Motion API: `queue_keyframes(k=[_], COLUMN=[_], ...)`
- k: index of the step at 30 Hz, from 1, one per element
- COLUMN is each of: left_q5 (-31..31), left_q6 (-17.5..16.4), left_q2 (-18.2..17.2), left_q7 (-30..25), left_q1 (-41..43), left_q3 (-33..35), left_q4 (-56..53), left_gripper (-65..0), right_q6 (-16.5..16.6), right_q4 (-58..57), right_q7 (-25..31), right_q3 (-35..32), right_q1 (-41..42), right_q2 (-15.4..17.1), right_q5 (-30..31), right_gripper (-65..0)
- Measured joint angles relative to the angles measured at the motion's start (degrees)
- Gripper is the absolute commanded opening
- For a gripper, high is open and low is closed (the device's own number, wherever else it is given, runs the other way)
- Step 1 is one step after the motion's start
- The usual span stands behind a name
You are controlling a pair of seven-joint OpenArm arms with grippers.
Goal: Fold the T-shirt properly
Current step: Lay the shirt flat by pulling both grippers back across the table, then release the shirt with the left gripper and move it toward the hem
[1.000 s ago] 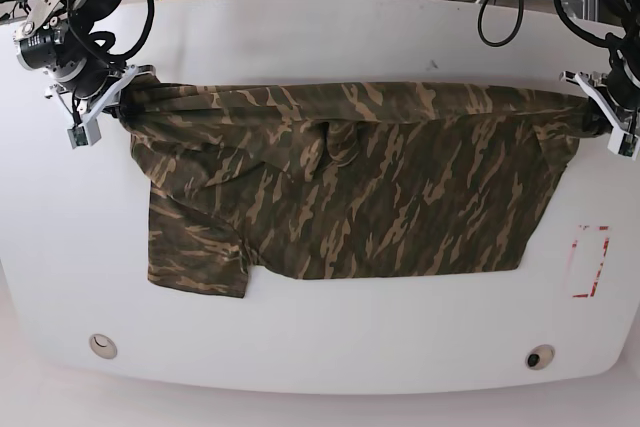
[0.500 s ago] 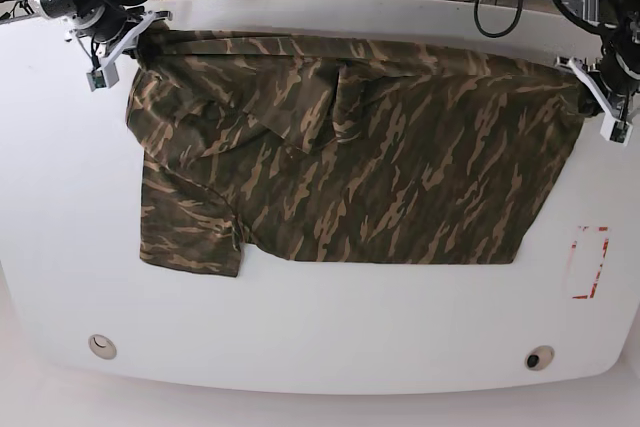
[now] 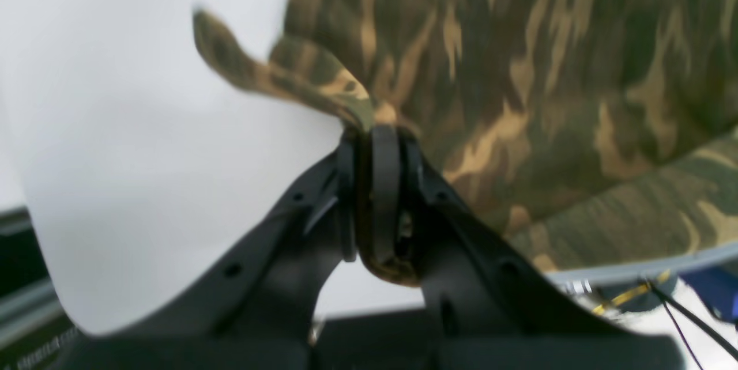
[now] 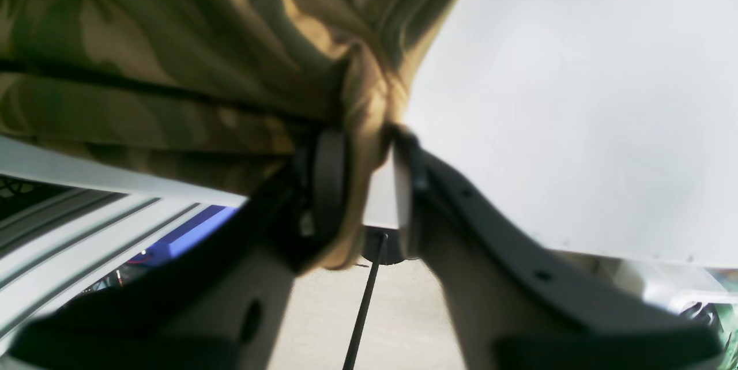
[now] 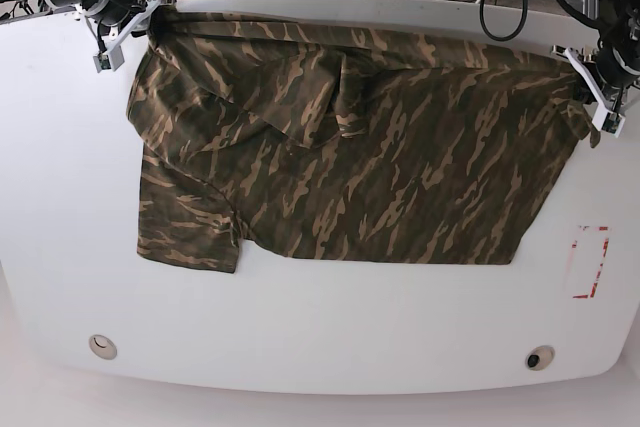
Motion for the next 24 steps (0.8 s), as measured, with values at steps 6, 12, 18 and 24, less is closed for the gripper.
queue_keyframes(k=[6, 12, 18, 24], left_q5=[0.37, 0.46, 0.61, 0.61], left_q6=[0.02, 0.02, 0.02, 0.02], left_q2=[0.07, 0.07, 0.02, 0.04], left_q7=[-0.11, 0.48, 0.24, 0.35], left_q1=[2.64, 3.28, 3.76, 4.24], left_q3=[-0.7, -0.68, -0.7, -0.7], left_q4=[-0.02, -0.04, -0.02, -0.02], left_gripper=[-63.7, -53.7, -24.3, -22.9], right_q6=[-0.11, -0.15, -0.22, -0.2], right_q4=[1.7, 0.52, -7.19, -13.46], right_q7=[-0.37, -1.31, -3.06, -5.35], right_q3=[2.97, 7.41, 7.21, 9.44], right_q1=[-0.17, 1.55, 8.02, 7.43], right_q2=[-0.9, -0.74, -0.85, -0.85], right_q5=[6.4, 16.39, 18.91, 26.36], right_gripper=[-10.9, -11.3, -11.3, -11.3])
